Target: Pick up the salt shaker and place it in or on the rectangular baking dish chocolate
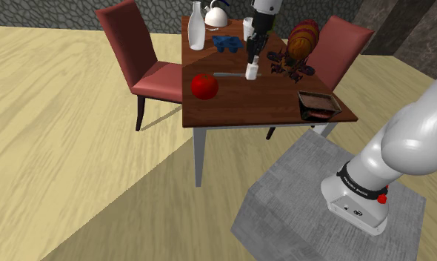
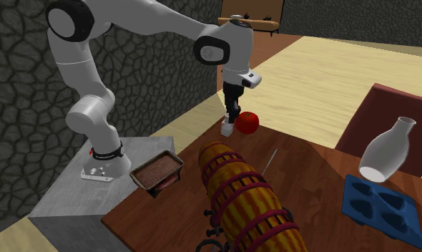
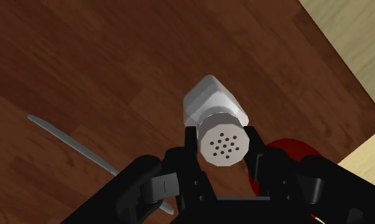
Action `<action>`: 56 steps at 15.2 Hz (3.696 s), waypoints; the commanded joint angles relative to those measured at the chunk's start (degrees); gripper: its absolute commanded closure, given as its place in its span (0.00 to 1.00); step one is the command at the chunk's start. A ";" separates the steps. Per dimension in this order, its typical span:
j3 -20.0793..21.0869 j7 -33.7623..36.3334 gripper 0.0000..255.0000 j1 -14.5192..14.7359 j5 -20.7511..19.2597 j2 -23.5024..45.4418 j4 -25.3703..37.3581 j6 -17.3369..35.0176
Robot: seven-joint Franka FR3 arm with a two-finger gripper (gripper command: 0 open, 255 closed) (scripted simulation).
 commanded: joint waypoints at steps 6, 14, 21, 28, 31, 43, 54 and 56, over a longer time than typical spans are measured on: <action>0.00 0.61 1.00 -0.01 -0.32 -1.03 4.30 -5.30; -0.38 0.43 1.00 -0.39 -0.77 -3.26 6.94 -10.20; -3.27 -4.25 1.00 -3.19 -3.39 -15.58 -4.29 -11.54; -6.84 -9.50 1.00 -6.70 -7.15 -26.61 -11.96 -15.01; -8.59 -12.02 1.00 -8.40 -9.08 -30.84 -14.21 -16.98; -13.25 -17.83 1.00 -12.39 -14.11 -38.82 -21.84 -17.10; -14.74 -18.12 1.00 -12.94 -15.27 -38.63 -30.07 -8.67; -15.05 -18.20 1.00 -13.02 -15.48 -38.40 -31.44 -7.07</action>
